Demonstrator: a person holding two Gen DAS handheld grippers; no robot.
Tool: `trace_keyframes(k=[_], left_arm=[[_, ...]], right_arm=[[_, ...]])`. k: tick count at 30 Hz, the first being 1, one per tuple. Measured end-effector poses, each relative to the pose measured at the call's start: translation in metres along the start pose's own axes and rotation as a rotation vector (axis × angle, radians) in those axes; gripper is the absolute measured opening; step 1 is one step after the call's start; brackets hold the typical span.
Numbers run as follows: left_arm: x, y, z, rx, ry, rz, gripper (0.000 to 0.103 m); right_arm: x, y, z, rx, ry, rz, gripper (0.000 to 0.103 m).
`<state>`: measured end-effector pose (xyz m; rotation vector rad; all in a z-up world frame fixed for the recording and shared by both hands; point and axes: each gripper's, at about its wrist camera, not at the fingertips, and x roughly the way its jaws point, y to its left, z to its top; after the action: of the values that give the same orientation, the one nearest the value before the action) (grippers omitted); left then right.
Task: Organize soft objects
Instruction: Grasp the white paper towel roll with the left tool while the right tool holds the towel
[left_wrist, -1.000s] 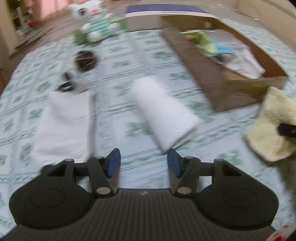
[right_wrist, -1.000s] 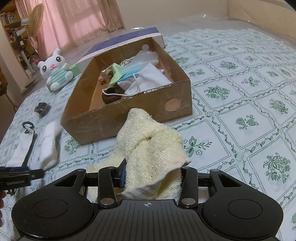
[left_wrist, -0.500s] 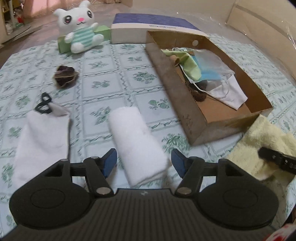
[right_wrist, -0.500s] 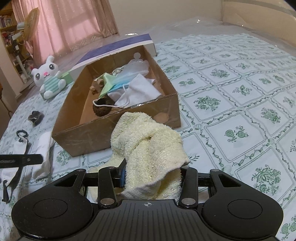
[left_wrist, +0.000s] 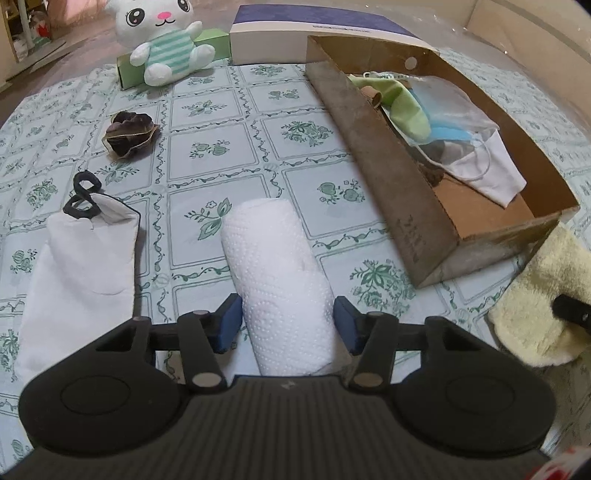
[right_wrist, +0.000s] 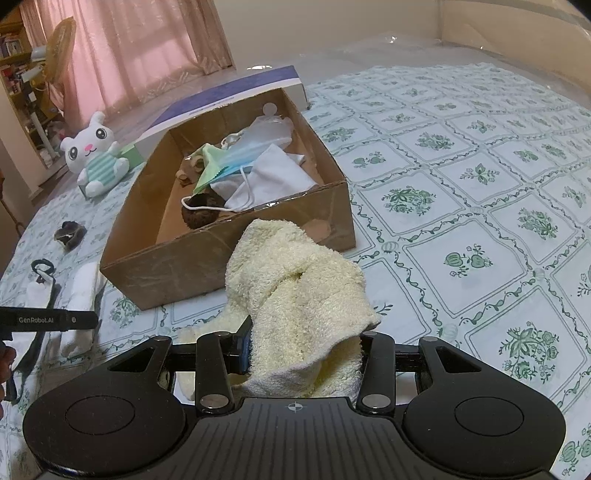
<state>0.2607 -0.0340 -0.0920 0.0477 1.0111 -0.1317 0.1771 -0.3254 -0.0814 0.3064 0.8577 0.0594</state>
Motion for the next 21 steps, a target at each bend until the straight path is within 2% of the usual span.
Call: trace_keyframes(k=[13,17,21], left_arm=[[-0.028,-0.007,-0.029,0.055,-0.023,-0.024,0.045],[-0.045,-0.009,-0.033,0.049,-0.048,-0.05,0.044],[-0.067,-0.016,-0.027,0.062,-0.106,-0.07,0.044]], right_arm=[[-0.015,0.008,-0.005,-0.023,-0.009,0.031,0.042],[-0.026,0.01,-0.008,-0.042,-0.012,0.06,0.042],[-0.044,0.01,-0.005,-0.05,-0.037,0.097,0.042]])
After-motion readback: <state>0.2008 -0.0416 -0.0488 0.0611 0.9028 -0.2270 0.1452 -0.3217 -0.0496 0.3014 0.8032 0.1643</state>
